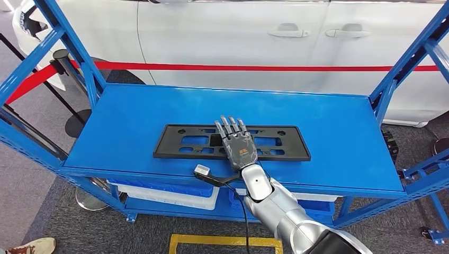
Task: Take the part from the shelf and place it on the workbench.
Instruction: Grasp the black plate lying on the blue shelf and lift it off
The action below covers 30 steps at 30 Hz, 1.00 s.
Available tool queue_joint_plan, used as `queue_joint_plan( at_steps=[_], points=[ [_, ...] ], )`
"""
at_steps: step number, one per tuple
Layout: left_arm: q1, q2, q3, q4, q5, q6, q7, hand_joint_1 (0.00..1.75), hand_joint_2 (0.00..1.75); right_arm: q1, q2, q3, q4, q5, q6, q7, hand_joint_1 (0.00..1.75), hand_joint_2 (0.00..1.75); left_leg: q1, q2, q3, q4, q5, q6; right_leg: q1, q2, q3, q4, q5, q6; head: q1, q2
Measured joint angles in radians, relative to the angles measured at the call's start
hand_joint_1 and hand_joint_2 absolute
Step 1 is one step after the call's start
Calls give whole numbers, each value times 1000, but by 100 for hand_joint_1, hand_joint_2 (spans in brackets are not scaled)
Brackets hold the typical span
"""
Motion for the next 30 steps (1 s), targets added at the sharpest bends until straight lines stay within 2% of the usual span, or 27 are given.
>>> queue_joint_plan(
  at_steps=[1, 2, 3, 5, 6, 7, 10, 11, 13, 15, 16, 17, 18, 20, 21, 22, 24, 29, 30],
  points=[
    [1, 0, 0, 0, -1, 0, 1, 0, 175, -3, -6, -7, 5, -2, 2, 9, 0, 175, 0, 0, -13, 34, -6, -2, 0, -1, 0, 0, 0, 0, 0, 0],
    [1, 0, 0, 0, -2, 0, 2, 0, 175, -7, -11, -15, 10, -4, 4, 15, 0, 175, 1, 0, -8, 29, 7, -3, 0, -1, 1, 1, 0, 0, 0, 0],
    [1, 1, 0, 0, -2, 0, 3, 0, 175, -12, -17, -25, 14, -8, 7, 20, 0, 175, 2, 1, 16, -16, 37, -3, -1, 0, 2, 3, -1, 1, 0, 0],
    [0, 2, 0, 0, -2, 0, 5, 0, 175, -22, -28, -43, 20, -15, 11, 22, 0, 175, 3, 1, 87, -155, 95, -2, 0, 1, 0, 12, -5, 8, 0, 0],
    [0, 2, 1, 0, -2, 0, 6, 0, 175, -27, -33, -52, 23, -18, 13, 21, 0, 175, 3, 0, 111, -204, 109, 2, 2, 2, -3, 17, -6, 13, 1, 0],
    [-1, 2, 1, 0, -2, 0, 6, 0, 175, -31, -39, -61, 25, -20, 13, 20, 0, 175, 2, -1, 123, -229, 112, 6, 5, 3, -6, 21, -7, 19, 2, 0],
    [1, 2, 2, 0, -2, 0, 5, 0, 175, -34, -53, -84, 30, -24, 12, 13, 0, 175, -1, -1, 121, -235, 116, 27, 3, 5, -10, 24, -6, 34, 4, 0],
    [0, 2, 2, 0, -2, 1, 3, 0, 175, -34, -57, -91, 31, -27, 11, 11, 0, 175, 0, 0, 120, -237, 119, 34, 1, 5, -15, 38, -18, 39, 4, 0],
    [-1, 1, 2, 0, -2, 2, -3, 0, 175, -34, -64, -103, 34, -30, 8, 10, 0, 175, 1, 2, 115, -240, 125, 46, -2, 4, -54, 123, -73, 49, 4, 0],
    [-1, 1, 3, 0, -2, 3, -7, 0, 175, -33, -69, -112, 38, -32, 6, 6, 0, 175, -1, 2, 110, -240, 127, 51, -3, 3, -115, 255, -135, 55, 4, 0],
    [-1, 2, 4, 0, -2, 3, -9, 0, 175, -33, -72, -115, 40, -33, 5, 3, 0, 175, -2, 2, 109, -239, 127, 51, -3, 3, -133, 295, -144, 55, 4, 0],
    [0, 2, 4, 0, -2, 3, -10, 0, 175, -33, -73, -119, 41, -33, 5, -1, 0, 175, -3, 2, 110, -239, 127, 52, -2, 3, -133, 299, -133, 53, 4, 0],
    [0, 1, 5, 0, -2, 4, -11, 0, 175, -33, -74, -122, 42, -34, 3, -5, 0, 175, -4, 1, 112, -239, 127, 51, -1, 3, -114, 262, -105, 49, 4, 0],
    [-1, -1, 6, 0, -4, 4, -13, 0, 175, -35, -76, -130, 43, -34, 0, -8, 0, 175, -7, 0, 116, -240, 127, 50, 6, 4, -42, 120, -38, 31, 4, 0],
    [-2, -4, 6, 1, -4, 4, -15, 0, 175, -36, -76, -134, 43, -34, -2, -9, 0, 175, -8, 0, 116, -240, 127, 48, 10, 3, -14, 62, -19, 21, 3, 0],
    [-2, -6, 6, 1, -5, 4, -15, 0, 175, -37, -77, -137, 43, -34, -4, -11, 0, 175, -8, -1, 115, -241, 127, 44, 14, 3, 1, 26, -11, 14, 3, 0],
    [-4, -8, 7, 1, -5, 4, -16, 0, 175, -37, -77, -140, 43, -34, -6, -14, 0, 175, -6, -1, 112, -242, 129, 38, 19, 2, 3, 13, -11, 10, 3, 0],
    [-4, -8, 7, 1, -5, 4, -16, 0, 175, -37, -77, -140, 43, -34, -6, -15, 0, 175, -6, -1, 111, -242, 130, 36, 19, 2, 3, 13, -11, 10, 3, 0],
    [-4, -8, 7, 1, -5, 4, -16, 0, 175, -38, -77, -142, 43, -34, -8, -19, 0, 175, -8, -1, 114, -245, 130, 32, 17, 2, 6, 6, -7, 8, 3, 0]
  ],
)
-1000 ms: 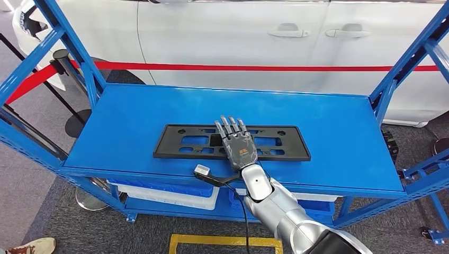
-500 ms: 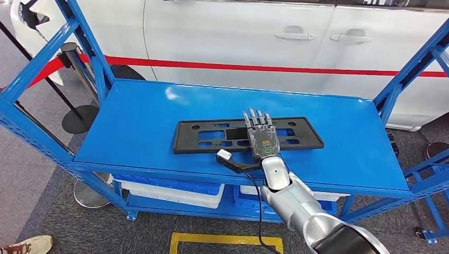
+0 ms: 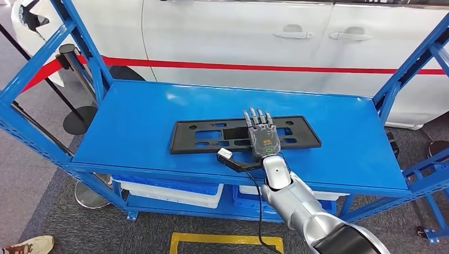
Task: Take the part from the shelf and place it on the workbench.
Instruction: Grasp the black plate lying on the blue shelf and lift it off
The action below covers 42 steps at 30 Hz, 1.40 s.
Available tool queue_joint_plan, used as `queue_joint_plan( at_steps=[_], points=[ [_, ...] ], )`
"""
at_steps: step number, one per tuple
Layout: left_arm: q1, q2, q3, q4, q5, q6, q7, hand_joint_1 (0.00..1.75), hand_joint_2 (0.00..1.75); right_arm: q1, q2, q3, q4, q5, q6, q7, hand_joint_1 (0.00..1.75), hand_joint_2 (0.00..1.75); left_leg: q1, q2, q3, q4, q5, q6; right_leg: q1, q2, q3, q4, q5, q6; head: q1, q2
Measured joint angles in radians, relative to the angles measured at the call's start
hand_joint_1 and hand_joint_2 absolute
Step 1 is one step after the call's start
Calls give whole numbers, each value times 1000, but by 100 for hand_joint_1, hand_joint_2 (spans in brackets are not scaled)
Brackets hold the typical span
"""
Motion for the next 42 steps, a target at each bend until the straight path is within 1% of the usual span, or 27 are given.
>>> queue_joint_plan(
  at_steps=[1, 2, 4, 5, 6, 7, 8, 10, 11, 12, 14, 16, 18, 19, 21, 22, 23, 25, 26, 28, 29, 32, 33, 34, 36, 38, 42],
  points=[
    [0, 0, 0, 0, 0, 0, 0, 0, 175, 0, 0, -3, 0, 0, -2, -5, 0, 175, 0, 0, 2, -1, -2, -4, -4, -1, 5, -9, 5, -1, 0, 0],
    [1, 1, 1, 0, -1, 0, -1, 0, 175, 2, 0, -9, 1, -4, -6, -20, 0, 175, 0, 1, -24, 58, -35, -12, -8, -3, 10, -20, 11, -4, -1, 0],
    [2, 2, 1, 0, -2, 1, -3, 0, 175, 7, 0, -26, 3, -14, -16, -69, 0, 175, 6, 2, -64, 150, -65, -28, -16, -5, 15, -29, 16, -6, -2, 0],
    [2, 3, 1, 0, -4, 3, -4, 0, 175, 9, 0, -34, 4, -20, -20, -95, 0, 175, 9, 2, -68, 163, -62, -35, -17, -4, 14, -25, 13, -5, -2, 0],
    [2, 3, 1, 0, -5, 5, -5, 0, 175, 10, 0, -38, 4, -21, -21, -110, 0, 175, 12, 3, -40, 107, -33, -38, -18, -2, 12, -16, 8, 0, -2, 0],
    [2, 4, 1, 0, -6, 7, -6, 0, 131, 10, 0, -41, 4, -22, -21, -118, 0, 175, 12, 3, -14, 52, -15, -35, -17, 0, 9, -6, 3, 5, -3, 0],
    [1, 3, 1, 0, -8, 8, -7, 0, 131, 10, 0, -42, 4, -23, -21, -125, 0, 175, 12, 2, 2, 20, -9, -30, -16, 2, 5, 1, -1, 11, -3, 0],
    [0, 3, 1, 0, -9, 9, -10, 0, 131, 10, 1, -45, 4, -24, -22, -140, 0, 175, 8, 0, 5, 9, -11, -15, -13, 5, 0, 8, -1, 19, -3, 0],
    [0, 3, 1, 0, -11, 9, -10, 0, 175, 10, 1, -46, 4, -25, -23, -146, 0, 175, 8, 1, 4, 8, -9, -8, -14, 5, -1, 7, -3, 23, -2, 0],
    [0, 2, 1, 0, -13, 11, -11, 0, 175, 11, 1, -47, 4, -25, -25, -153, 0, 175, 8, 1, 4, 6, -7, -2, -15, 4, -3, 12, -10, 27, -2, 0],
    [-2, 2, 1, 0, -16, 14, -12, 0, 87, 13, 2, -48, 4, -23, -28, -164, 0, 175, 10, 2, 3, 1, -1, 9, -19, 3, -29, 75, -56, 36, -1, 0],
    [-2, 2, 1, 0, -17, 17, -16, 0, 0, 19, 4, -48, 4, -17, -31, -175, 0, 175, 10, 3, 0, 0, 1, 14, -21, 1, -88, 204, -118, 43, 0, 0],
    [-1, 2, 1, 0, -17, 21, -21, 0, 0, 25, 9, -48, 4, -7, -31, -183, 0, 175, 9, 3, -1, 1, 1, 15, -22, 1, -128, 287, -137, 45, 0, 0],
    [-1, 2, 1, 0, -17, 23, -23, 0, 0, 26, 12, -48, 4, -2, -31, -186, 0, 175, 8, 2, 1, 1, 1, 15, -22, 1, -122, 273, -117, 42, 0, 0],
    [-2, 2, 1, 0, -17, 28, -24, 0, 0, 26, 20, -47, 4, 9, -29, -187, 0, 175, 8, 1, 6, 0, -1, 13, -19, 2, -63, 148, -45, 30, 0, 0],
    [-2, 0, 1, 0, -17, 29, -24, 0, 0, 26, 24, -47, 4, 14, -27, -187, 16, 175, 6, 1, 7, 0, -2, 10, -16, 2, -30, 80, -19, 23, -1, 0],
    [-3, -1, 1, 0, -17, 30, -25, 0, 0, 25, 28, -46, 4, 18, -23, -187, 56, 175, 6, 0, 7, 0, -3, 7, -12, 2, -8, 32, -5, 18, 0, 0],
    [-3, -3, 1, 0, -17, 30, -25, 0, 0, 24, 36, -43, 4, 25, -7, -186, 137, 175, 6, 0, 7, -4, -2, -5, -7, 3, 3, 5, -4, 12, -1, 0],
    [-4, -3, 1, 0, -17, 29, -26, 0, 0, 24, 40, -41, 4, 28, 5, -186, 162, 175, 6, 0, 9, -7, -1, -12, -7, 3, 4, 0, -2, 10, -1, 0],
    [-4, -2, 1, 0, -18, 28, -27, 0, 0, 24, 49, -38, 4, 33, 30, -184, 165, 175, 6, 0, 5, 6, -15, -22, -12, 0, 11, -17, 7, 2, -2, 0],
    [-4, -1, 1, 0, -18, 27, -27, 0, 0, 25, 53, -36, 4, 35, 40, -184, 167, 175, 5, 1, -9, 38, -38, -25, -16, -2, 15, -25, 11, -2, -3, 0],
    [-2, -1, 1, 0, -18, 26, -27, 0, 0, 32, 58, -31, 7, 38, 53, -183, 169, 175, 7, 1, -90, 213, -125, -30, -15, -5, 14, -29, 14, -8, -4, 0],
    [-1, 0, 1, 0, -18, 25, -27, 0, 0, 35, 58, -29, 8, 38, 55, -183, 169, 175, 7, 1, -107, 249, -132, -31, -13, -6, 13, -27, 13, -9, -4, 0],
    [0, 0, 1, 0, -18, 25, -27, 0, 0, 37, 59, -26, 10, 38, 57, -183, 168, 175, 8, 2, -108, 252, -120, -33, -13, -5, 13, -25, 11, -10, -4, 0],
    [-1, 2, 1, 0, -18, 25, -27, 0, 0, 40, 59, -22, 11, 38, 59, -183, 167, 175, 9, 2, -64, 157, -53, -33, -14, -3, 12, -15, 4, -7, -4, 0],
    [-3, 4, 1, 0, -18, 24, -27, 0, 0, 39, 59, -20, 11, 37, 60, -183, 168, 175, 8, 3, -13, 48, -12, -28, -12, -1, 6, 2, -5, 1, -3, 0],
    [-2, 4, 1, 0, -18, 19, -28, 0, 0, 37, 59, -20, 11, 37, 59, -183, 166, 175, 7, 1, -1, 10, -10, -10, -8, 1, -6, 18, -10, 17, -2, 0]
  ],
)
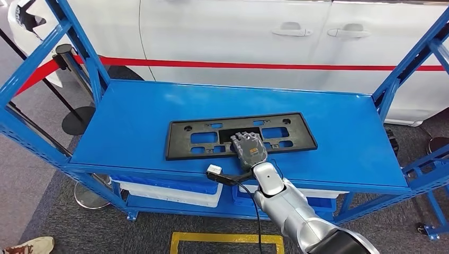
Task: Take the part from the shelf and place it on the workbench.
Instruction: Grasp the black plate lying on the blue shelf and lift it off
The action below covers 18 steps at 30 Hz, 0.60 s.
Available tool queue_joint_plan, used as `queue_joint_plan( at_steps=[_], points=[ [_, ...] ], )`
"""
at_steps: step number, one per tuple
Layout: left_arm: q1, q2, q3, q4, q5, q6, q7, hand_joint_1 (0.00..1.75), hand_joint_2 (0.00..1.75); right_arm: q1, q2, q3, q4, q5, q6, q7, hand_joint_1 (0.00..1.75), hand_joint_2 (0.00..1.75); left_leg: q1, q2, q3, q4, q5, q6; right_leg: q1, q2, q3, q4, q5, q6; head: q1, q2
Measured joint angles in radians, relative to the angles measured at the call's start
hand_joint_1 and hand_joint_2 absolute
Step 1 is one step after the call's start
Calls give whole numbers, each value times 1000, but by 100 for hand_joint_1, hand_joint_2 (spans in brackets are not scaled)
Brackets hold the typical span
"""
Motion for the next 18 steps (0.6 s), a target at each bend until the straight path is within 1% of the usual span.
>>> queue_joint_plan(
  at_steps=[1, 2, 3, 4, 5, 6, 7, 8, 9, 10, 11, 12, 13, 14, 16, 17, 18],
  points=[
    [0, 0, 0, 0, 0, -1, 0, 0, 0, 0, 0, 0, 0, 0, 0, 0, 164, 175, 2, 1, 2, -3, 2, 5, 0, 0, -4, 10, -9, 4, 1, 0],
    [0, 0, 0, 0, 0, -2, -1, 0, 0, -1, 0, 0, 0, 0, 1, 0, 163, 175, 4, 2, 4, -8, 5, 11, -1, 0, -17, 40, -30, 9, 2, 0],
    [-1, 0, 0, 0, 0, -3, -1, 0, 0, -1, 0, 0, 0, 0, 3, 0, 161, 175, 5, 3, 5, -10, 7, 15, -3, 0, -40, 91, -59, 15, 2, 0],
    [-1, 0, 0, 0, 0, -4, -2, 0, 0, 0, 0, 0, 0, 0, 4, 0, 161, 175, 5, 3, 4, -11, 7, 17, -5, 0, -72, 159, -93, 19, 3, 0],
    [-1, 1, 0, 0, 0, -4, -2, 0, 0, 1, 0, 0, 0, 0, 5, 0, 161, 175, 4, 3, 3, -11, 7, 17, -8, 0, -108, 229, -120, 22, 3, 0],
    [-1, 1, 0, 0, -2, -3, -1, 0, 0, 1, 0, 0, 0, 0, 5, 1, 161, 175, 4, 2, 3, -11, 7, 18, -10, -1, -133, 277, -131, 24, 3, 0],
    [-1, 1, 0, 0, -4, 0, 0, 0, 0, 2, 0, 0, 0, -1, 4, 1, 161, 175, 4, 2, 4, -11, 7, 18, -11, -1, -142, 289, -122, 24, 3, 0],
    [-1, 1, 0, 0, -6, 6, 2, 0, 0, 2, 0, 0, 0, -1, 2, 1, 161, 175, 4, 1, 7, -11, 6, 18, -11, -1, -130, 260, -93, 22, 3, 0],
    [-1, 1, 0, 0, -8, 11, 5, 0, 0, 2, 0, 0, 0, -2, 0, 1, 161, 175, 4, -1, 10, -11, 4, 17, -11, -1, -101, 195, -52, 18, 3, 0],
    [-1, 1, 0, 0, -9, 17, 7, 0, 0, 1, 0, 1, 0, -2, -1, 1, 161, 175, 4, -2, 13, -12, 3, 15, -10, 0, -65, 120, -18, 13, 3, 0],
    [-2, 1, 0, 0, -11, 22, 10, 0, 0, 1, 0, 1, 0, -3, -3, 0, 161, 175, 3, -3, 14, -11, 1, 12, -7, 0, -35, 55, 6, 7, 3, 0],
    [-2, 1, 0, 0, -14, 26, 12, 0, 0, 0, 0, 2, 0, -3, -3, 0, 161, 175, 2, -4, 13, -12, 1, 8, -4, 1, -18, 14, 16, 3, 3, 0],
    [-3, 1, 0, 0, -16, 29, 13, 0, 0, 0, 1, 3, -1, -3, -4, 0, 161, 175, 1, -5, 12, -13, 0, 2, 0, 1, -11, -2, 15, -1, 3, 0],
    [-3, 1, 0, 0, -17, 32, 14, 0, 0, -1, 2, 5, -2, -4, -6, -1, 161, 175, 0, -5, 12, -15, 1, -4, 2, 2, -11, -6, 15, -3, 2, 0],
    [-3, 2, 1, 0, -14, 35, 10, 0, 0, -1, 5, 6, -4, -14, -16, -10, 161, 175, 0, -4, 12, -13, -5, -15, -3, 0, -7, -16, 20, -13, 2, 0],
    [-3, 2, 2, 0, -9, 36, 7, 0, 0, -1, 6, 5, -5, -31, -21, -26, 161, 175, 0, -3, 4, 8, -21, -17, -6, -1, -4, -22, 23, -20, 2, 0],
    [-3, 3, 4, 0, -4, 36, 5, 0, 0, -1, 7, 1, -6, -58, -27, -52, 161, 175, 0, -2, -14, 50, -49, -19, -8, -3, -2, -27, 26, -25, 1, 0]
  ],
)
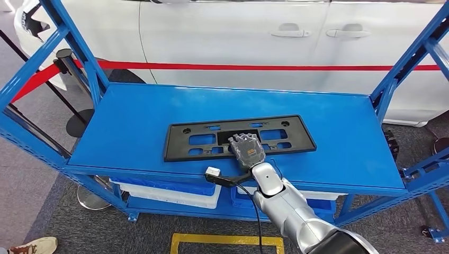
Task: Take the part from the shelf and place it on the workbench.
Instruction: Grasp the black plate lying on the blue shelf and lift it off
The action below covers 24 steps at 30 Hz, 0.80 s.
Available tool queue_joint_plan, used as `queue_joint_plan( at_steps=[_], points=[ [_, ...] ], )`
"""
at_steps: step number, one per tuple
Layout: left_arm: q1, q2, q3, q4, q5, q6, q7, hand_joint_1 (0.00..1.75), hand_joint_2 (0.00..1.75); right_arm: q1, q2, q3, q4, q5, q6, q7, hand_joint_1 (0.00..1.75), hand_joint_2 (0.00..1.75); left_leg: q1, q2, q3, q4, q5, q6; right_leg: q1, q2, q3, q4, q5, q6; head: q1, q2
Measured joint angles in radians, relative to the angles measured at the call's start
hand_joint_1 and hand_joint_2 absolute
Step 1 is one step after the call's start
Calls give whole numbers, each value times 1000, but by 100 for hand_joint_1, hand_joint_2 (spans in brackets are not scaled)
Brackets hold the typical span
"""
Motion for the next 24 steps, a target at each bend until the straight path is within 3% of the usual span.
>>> queue_joint_plan(
  at_steps=[2, 3, 4, 5, 8, 10, 12, 14, 15, 17, 18, 19, 20, 21, 23, 24],
  points=[
    [1, 0, 6, 0, 8, -3, 3, 0, 0, 3, 5, -18, -4, -85, -10, -88, 161, 175, 1, 1, -60, 134, -67, -2, 4, -1, 0, -1, 0, -6, -1, 0],
    [3, 0, 9, 0, 12, -8, 5, 0, 0, 7, 7, -31, -10, -141, -15, -149, 161, 175, 1, 1, -86, 193, -87, -4, 6, -1, -1, 0, 0, -7, 0, 0],
    [4, 1, 12, 0, 17, -16, 4, 0, 0, 12, 10, -46, -21, -207, -19, -223, 161, 175, 1, 1, -99, 220, -88, -5, 8, 0, -1, 1, 0, -8, 0, 0],
    [4, 1, 17, 0, 24, -27, 0, 0, 0, 18, 12, -63, -38, -282, -19, -305, 161, 175, 1, 1, -93, 206, -68, -6, 9, 2, 0, 3, -1, -9, 0, 0],
    [2, 1, 33, 0, 44, -56, -20, 0, 0, 43, 17, -106, -166, -582, 44, -540, 161, 175, 0, 4, -3, 15, 25, -2, 11, 8, -1, 17, -9, -1, -1, 0],
    [1, 1, 42, 0, 50, -63, -31, 0, 0, 81, 5, -107, -332, -816, 132, -616, 161, 175, -2, 3, 28, -50, 39, 7, 15, 10, -4, 25, -13, 7, 0, 0],
    [4, 1, 50, 0, 53, -65, -36, 0, 0, 131, -23, -91, -522, -1026, 230, -633, 161, 175, -3, 1, 28, -52, 40, 18, 16, 10, -6, 26, -13, 14, 1, 0],
    [7, 0, 58, 0, 57, -69, -39, 0, 0, 181, -60, -72, -707, -1195, 318, -636, 161, 175, -2, 1, 25, -57, 46, 31, 12, 9, -17, 48, -33, 25, 2, 0],
    [8, 0, 61, 0, 59, -73, -40, 0, 0, 204, -79, -65, -797, -1264, 361, -636, 161, 175, 0, 1, 23, -59, 49, 37, 10, 8, -34, 85, -59, 32, 3, 0],
    [8, 0, 67, 0, 60, -81, -40, 0, 0, 245, -115, -53, -966, -1389, 457, -638, 161, 175, 0, 1, 18, -59, 51, 42, 4, 6, -92, 211, -128, 44, 5, 0],
    [8, 0, 69, 0, 60, -83, -38, 0, 0, 265, -130, -51, -1040, -1452, 523, -639, 161, 175, -1, 1, 16, -59, 51, 43, 1, 6, -122, 273, -152, 47, 5, 0],
    [9, -1, 72, 0, 60, -85, -34, 0, 0, 285, -141, -52, -1109, -1511, 598, -641, 161, 175, -1, 1, 16, -58, 50, 43, -1, 6, -140, 309, -158, 49, 5, 0],
    [9, -1, 75, 0, 60, -86, -30, 0, 0, 303, -148, -56, -1172, -1569, 680, -642, 161, 175, -1, 1, 18, -58, 48, 43, -3, 5, -141, 308, -142, 50, 5, 0],
    [10, -3, 77, 0, 60, -86, -26, 0, 0, 318, -154, -62, -1228, -1630, 771, -644, 161, 175, -1, 0, 21, -58, 46, 42, -4, 5, -123, 268, -109, 49, 5, 0],
    [9, -8, 80, 0, 58, -82, -16, 0, 0, 336, -166, -72, -1314, -1740, 924, -642, 161, 175, -2, -1, 28, -58, 40, 37, -2, 5, -60, 132, -33, 42, 5, 0],
    [8, -10, 80, 0, 56, -80, -11, 0, 0, 341, -173, -74, -1346, -1789, 981, -635, 161, 175, -3, -2, 29, -57, 38, 34, 1, 6, -36, 79, -11, 38, 5, 0]
  ],
)
